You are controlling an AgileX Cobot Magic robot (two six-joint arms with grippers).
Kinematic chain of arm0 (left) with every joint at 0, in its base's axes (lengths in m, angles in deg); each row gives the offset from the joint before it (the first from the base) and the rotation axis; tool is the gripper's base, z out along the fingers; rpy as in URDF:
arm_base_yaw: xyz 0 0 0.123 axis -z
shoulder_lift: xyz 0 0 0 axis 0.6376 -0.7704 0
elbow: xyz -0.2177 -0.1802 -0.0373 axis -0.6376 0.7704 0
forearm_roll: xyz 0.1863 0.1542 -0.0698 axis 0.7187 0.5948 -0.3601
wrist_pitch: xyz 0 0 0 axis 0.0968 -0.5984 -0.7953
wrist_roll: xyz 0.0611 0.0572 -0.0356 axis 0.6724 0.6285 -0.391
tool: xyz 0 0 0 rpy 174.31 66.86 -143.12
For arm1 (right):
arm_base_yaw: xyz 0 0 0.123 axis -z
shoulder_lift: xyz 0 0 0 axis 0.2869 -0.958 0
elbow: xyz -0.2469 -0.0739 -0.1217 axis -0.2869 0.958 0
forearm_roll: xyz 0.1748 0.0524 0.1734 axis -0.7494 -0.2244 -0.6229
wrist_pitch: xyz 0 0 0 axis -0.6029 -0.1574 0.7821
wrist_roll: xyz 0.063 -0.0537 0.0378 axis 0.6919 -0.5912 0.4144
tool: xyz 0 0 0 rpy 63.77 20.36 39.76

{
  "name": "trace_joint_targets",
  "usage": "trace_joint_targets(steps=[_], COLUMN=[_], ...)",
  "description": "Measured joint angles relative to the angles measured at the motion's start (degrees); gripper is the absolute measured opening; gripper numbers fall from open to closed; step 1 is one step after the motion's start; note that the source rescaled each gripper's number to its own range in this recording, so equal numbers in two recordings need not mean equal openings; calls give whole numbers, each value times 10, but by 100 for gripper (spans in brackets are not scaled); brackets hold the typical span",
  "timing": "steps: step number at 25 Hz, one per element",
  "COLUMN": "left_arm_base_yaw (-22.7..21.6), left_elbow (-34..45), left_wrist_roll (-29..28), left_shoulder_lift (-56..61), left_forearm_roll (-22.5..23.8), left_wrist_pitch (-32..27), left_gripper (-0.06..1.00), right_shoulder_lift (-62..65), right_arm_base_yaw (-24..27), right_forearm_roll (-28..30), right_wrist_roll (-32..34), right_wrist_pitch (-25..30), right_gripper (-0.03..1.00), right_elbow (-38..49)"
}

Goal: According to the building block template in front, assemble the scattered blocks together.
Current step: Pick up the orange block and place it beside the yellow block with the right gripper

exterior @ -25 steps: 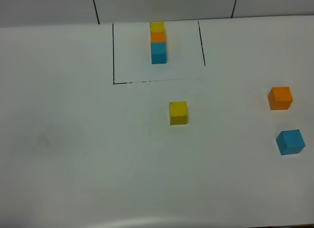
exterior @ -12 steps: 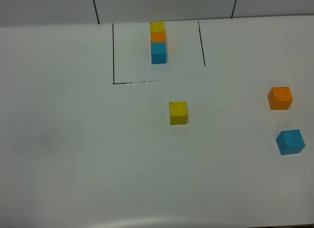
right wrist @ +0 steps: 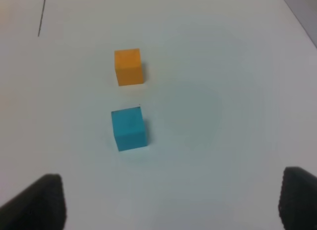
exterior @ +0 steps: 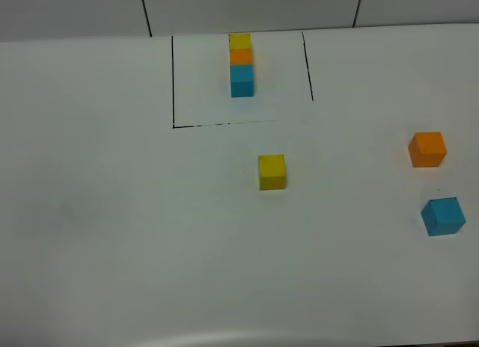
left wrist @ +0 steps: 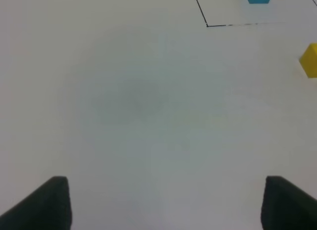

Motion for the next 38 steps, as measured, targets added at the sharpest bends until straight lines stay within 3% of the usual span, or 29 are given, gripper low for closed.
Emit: trace_joint_targets(steps=[25,30,35,38], left_arm_base_yaw=[0,0,0,0], left_elbow=[0,0,0,0], left_wrist_roll=[0,0,0,0], left_shoulder_lift=[0,0,0,0], left_forearm_roll=[0,0,0,0], left_wrist_pitch=[0,0,0,0], left_gripper=[67,67,67,67], right_shoulder_lift=[-23,-167,-387,-534], right_arm_base_yaw=[0,0,0,-8], right_forearm_roll=[10,5,-39,-74], right_wrist_roll=[-10,-45,-73,-116], right_wrist_pitch=[0,-13,-91,-126], right_gripper=[75,81,92,94], right_elbow=[0,-19,-80,-132])
